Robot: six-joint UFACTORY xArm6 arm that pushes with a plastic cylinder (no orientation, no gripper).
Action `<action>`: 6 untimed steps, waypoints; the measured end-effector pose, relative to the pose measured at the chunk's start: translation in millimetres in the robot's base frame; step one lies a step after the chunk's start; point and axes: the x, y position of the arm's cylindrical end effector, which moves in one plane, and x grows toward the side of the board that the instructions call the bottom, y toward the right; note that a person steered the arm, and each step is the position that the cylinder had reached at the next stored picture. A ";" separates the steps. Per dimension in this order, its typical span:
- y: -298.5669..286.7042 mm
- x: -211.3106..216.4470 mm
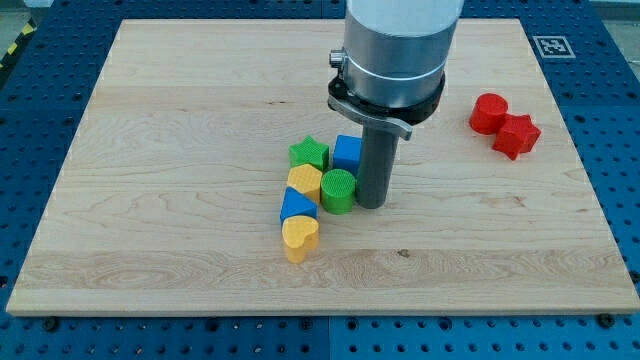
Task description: Move green circle on right side of green star
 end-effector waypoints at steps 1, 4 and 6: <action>2.5 18.4; -33.7 -4.9; -33.9 -19.1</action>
